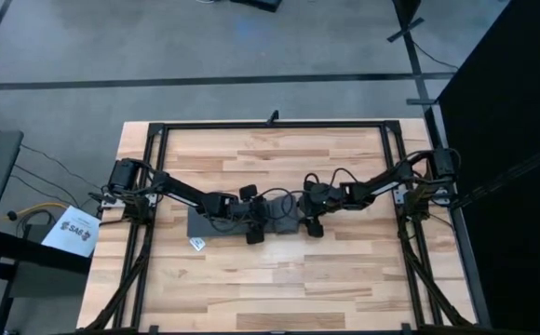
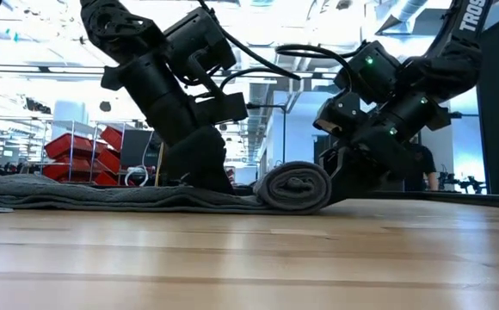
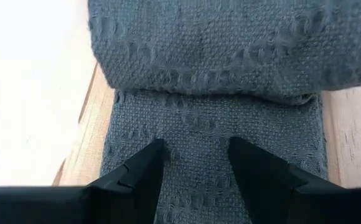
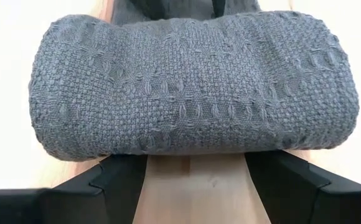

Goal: Roll towel
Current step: Roll the gray towel

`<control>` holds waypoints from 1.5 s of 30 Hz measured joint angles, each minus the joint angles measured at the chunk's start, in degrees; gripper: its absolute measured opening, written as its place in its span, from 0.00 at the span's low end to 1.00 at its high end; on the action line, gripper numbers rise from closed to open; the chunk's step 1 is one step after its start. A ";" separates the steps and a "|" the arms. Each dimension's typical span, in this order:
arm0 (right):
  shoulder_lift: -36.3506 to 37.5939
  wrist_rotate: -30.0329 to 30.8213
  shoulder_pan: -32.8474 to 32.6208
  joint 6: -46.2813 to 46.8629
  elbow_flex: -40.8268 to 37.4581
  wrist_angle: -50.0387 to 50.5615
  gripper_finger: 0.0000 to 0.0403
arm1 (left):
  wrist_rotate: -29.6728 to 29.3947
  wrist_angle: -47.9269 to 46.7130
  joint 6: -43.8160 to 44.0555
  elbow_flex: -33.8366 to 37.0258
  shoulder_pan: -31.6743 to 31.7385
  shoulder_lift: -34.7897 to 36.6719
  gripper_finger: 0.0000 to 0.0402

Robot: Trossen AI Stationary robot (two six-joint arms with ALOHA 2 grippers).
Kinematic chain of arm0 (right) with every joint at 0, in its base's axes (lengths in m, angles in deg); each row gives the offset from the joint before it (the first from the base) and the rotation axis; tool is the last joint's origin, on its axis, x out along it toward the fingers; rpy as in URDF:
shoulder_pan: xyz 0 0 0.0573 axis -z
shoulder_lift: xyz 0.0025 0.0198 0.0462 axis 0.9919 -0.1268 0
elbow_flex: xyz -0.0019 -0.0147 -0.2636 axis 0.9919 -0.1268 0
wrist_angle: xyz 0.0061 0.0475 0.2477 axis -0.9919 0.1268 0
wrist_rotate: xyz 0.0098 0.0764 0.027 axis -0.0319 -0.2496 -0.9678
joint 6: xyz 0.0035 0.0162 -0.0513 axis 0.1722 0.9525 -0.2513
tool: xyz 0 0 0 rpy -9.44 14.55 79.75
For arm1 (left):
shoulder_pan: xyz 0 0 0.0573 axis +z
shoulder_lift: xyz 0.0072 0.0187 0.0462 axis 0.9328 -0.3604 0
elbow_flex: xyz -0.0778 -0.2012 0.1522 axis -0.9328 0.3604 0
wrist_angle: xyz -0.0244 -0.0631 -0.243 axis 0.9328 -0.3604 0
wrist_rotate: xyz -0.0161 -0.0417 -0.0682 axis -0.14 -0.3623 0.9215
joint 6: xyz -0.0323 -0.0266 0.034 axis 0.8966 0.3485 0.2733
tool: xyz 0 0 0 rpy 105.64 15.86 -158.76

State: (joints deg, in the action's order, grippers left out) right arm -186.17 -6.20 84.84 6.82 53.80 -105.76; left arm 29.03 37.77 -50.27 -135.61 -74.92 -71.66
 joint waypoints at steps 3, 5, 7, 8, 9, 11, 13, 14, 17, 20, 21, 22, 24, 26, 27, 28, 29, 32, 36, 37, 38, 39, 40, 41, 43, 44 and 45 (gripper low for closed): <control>0.02 0.02 -0.02 -0.04 0.41 -0.01 0.64 | 0.04 -0.22 0.33 0.01 0.00 -0.01 0.43; 0.04 0.04 -0.02 -0.06 0.57 -0.10 0.64 | 0.08 -0.28 0.38 0.03 -0.02 -0.05 0.43; 0.04 0.04 -0.01 -0.06 0.57 -0.09 0.64 | 0.10 -0.40 0.38 0.03 -0.04 -0.05 0.43; 0.03 0.04 0.00 -0.05 0.57 -0.09 0.64 | 0.10 -0.40 0.38 0.07 -0.04 -0.08 0.43; 0.04 0.05 -0.02 -0.06 0.57 -0.11 0.64 | 0.11 -0.40 0.38 0.08 -0.04 -0.08 0.43; 0.04 0.09 -0.02 -0.06 0.57 -0.16 0.64 | 0.14 -0.43 0.37 0.08 -0.04 -0.08 0.43; 0.04 0.13 -0.02 -0.06 0.58 -0.24 0.64 | 0.15 -0.43 0.36 0.08 -0.04 -0.10 0.43; 0.04 0.16 -0.02 -0.06 0.67 -0.25 0.64 | 0.16 -0.43 0.36 0.08 -0.04 -0.10 0.43; 0.04 0.20 -0.02 -0.32 1.60 -0.21 0.64 | 0.18 -0.45 0.36 0.08 -0.04 -0.12 0.43; 0.09 0.26 -0.02 -1.45 2.80 -0.34 0.64 | 0.21 -0.49 0.36 0.08 -0.07 -0.12 0.43; 0.09 0.28 -0.02 -1.60 3.19 -0.11 0.64 | 0.21 -0.51 0.36 0.08 -0.07 -0.12 0.43; 0.09 0.31 -0.02 -1.82 3.52 0.05 0.64 | 0.21 -0.53 0.38 0.08 -0.07 -0.12 0.43; 0.09 0.37 -0.02 -2.49 3.95 0.33 0.64 | 0.21 -0.57 0.36 0.08 -0.09 -0.12 0.43; 0.09 0.37 -0.02 -2.64 4.33 0.42 0.64 | 0.21 -0.61 0.36 0.08 -0.09 -0.12 0.43; 0.09 0.37 -0.02 -2.66 4.57 0.44 0.64 | 0.23 -0.67 0.36 0.08 -0.09 -0.12 0.43; 0.11 0.37 -0.02 -2.68 4.65 0.43 0.64 | 0.23 -0.78 0.36 0.08 -0.09 -0.12 0.43; 0.13 0.37 -0.02 -2.68 4.68 0.44 0.64 | 0.25 -0.91 0.36 0.08 -0.09 -0.12 0.43; 0.13 0.37 0.00 -2.68 4.68 1.40 0.64 | 0.29 -1.24 0.38 -0.01 -0.09 -0.12 0.43; 0.13 0.37 0.00 -2.89 4.68 3.45 0.64 | 0.38 -2.78 -0.02 -1.11 -0.11 0.01 0.43; 0.13 0.37 0.00 -2.97 4.68 4.10 0.64 | 0.36 -3.44 -0.06 -1.58 -0.11 0.01 0.43; 0.13 0.37 0.00 -3.09 4.68 4.87 0.64 | 0.38 -4.30 -0.06 -2.12 -0.11 -0.01 0.43; 0.13 0.37 0.00 -3.08 4.68 5.66 0.64 | 0.39 -5.09 -0.06 -2.68 -0.11 -0.01 0.43; 0.13 0.36 0.00 -3.10 4.68 6.50 0.64 | 0.45 -6.00 -0.10 -3.26 -0.11 -0.03 0.43; 0.13 0.36 0.00 -3.12 4.68 7.33 0.64 | 0.56 -6.93 -0.26 -3.81 -0.11 -0.05 0.43; 0.13 0.35 0.00 -3.13 4.68 8.97 0.64 | 0.65 -8.77 -0.30 -4.81 -0.15 -0.05 0.43; 0.13 0.35 0.00 -3.14 4.68 9.79 0.64 | 0.71 -9.86 -0.30 -5.35 -0.15 -0.05 0.43; 0.13 0.35 0.00 -3.12 4.69 10.24 0.64 | 0.82 -11.29 -0.30 -5.99 -0.15 -0.05 0.43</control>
State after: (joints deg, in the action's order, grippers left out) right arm -186.04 -5.85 84.84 3.70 58.49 -95.52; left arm 29.85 26.49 -50.57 -141.60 -75.07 -71.71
